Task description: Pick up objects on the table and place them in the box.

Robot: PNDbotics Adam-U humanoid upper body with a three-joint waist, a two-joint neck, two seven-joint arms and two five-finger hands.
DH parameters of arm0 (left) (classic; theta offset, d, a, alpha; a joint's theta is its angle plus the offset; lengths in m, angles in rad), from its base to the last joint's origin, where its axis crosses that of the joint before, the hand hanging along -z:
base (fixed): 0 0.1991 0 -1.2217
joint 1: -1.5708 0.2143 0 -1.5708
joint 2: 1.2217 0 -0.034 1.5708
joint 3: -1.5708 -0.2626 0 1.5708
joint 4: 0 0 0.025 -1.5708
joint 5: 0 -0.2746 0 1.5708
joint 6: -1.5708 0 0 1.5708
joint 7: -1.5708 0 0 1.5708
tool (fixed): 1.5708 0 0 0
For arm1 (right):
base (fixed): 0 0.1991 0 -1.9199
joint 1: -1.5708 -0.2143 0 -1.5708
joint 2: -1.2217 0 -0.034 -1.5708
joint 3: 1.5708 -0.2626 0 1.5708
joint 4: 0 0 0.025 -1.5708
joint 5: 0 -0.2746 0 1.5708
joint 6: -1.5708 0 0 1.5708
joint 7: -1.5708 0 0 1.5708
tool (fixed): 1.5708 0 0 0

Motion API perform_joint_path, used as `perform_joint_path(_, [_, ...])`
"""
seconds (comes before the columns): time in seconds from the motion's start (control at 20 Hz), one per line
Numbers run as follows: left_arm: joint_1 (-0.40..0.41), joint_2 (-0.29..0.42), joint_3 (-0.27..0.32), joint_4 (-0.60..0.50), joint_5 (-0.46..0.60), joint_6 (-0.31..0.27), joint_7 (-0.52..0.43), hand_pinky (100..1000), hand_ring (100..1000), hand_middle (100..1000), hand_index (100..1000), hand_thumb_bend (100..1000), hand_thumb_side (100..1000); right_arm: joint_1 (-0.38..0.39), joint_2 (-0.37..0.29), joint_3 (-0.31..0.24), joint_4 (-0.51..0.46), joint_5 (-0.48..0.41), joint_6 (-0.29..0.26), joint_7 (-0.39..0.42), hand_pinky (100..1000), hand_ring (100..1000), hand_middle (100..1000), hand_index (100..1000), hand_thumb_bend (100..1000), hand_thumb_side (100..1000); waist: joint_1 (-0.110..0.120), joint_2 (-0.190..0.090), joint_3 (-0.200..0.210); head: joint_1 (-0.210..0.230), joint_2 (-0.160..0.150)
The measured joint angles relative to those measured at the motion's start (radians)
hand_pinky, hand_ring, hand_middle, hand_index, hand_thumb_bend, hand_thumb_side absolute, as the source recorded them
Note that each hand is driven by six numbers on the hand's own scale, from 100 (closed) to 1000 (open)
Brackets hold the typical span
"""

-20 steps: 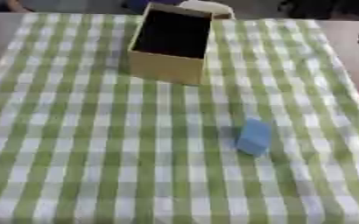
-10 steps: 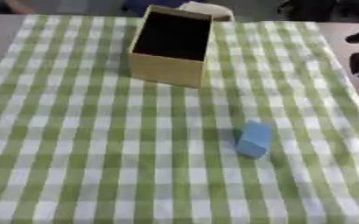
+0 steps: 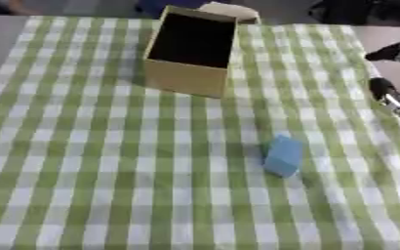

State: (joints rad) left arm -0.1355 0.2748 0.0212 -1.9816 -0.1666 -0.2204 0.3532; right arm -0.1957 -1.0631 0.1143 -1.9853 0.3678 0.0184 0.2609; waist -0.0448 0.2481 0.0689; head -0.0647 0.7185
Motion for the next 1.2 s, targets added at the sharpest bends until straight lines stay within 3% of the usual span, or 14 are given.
perform_joint_path(0.4, [-0.007, 0.000, -0.006, 0.000, 0.006, -0.004, -0.004, 618, 614, 623, 686, 205, 668, -0.065, -0.040, 0.050, 0.000, -0.049, -0.017, 0.111, 862, 947, 839, 951, 287, 677, 0.007, 0.021, 0.003, -0.011, -0.017])
perform_joint_path(0.65, [-0.013, 0.000, -0.006, 0.000, 0.008, -0.005, -0.005, 618, 614, 624, 686, 199, 672, -0.097, -0.045, 0.074, 0.000, -0.048, -0.008, 0.167, 862, 941, 854, 968, 303, 565, 0.014, 0.037, 0.006, -0.022, -0.026])
perform_joint_path(0.95, [-0.014, 0.000, -0.011, 0.000, 0.008, -0.005, -0.006, 618, 614, 624, 686, 194, 675, -0.129, -0.055, 0.107, 0.000, -0.016, 0.005, 0.212, 863, 943, 858, 980, 297, 510, 0.017, 0.047, 0.008, -0.034, -0.032])
perform_joint_path(1.2, [-0.015, 0.000, -0.012, 0.000, 0.008, -0.004, -0.010, 618, 614, 624, 686, 190, 675, -0.160, -0.056, 0.142, 0.000, -0.006, 0.016, 0.265, 866, 945, 862, 984, 300, 514, 0.018, 0.049, 0.010, -0.039, -0.034])
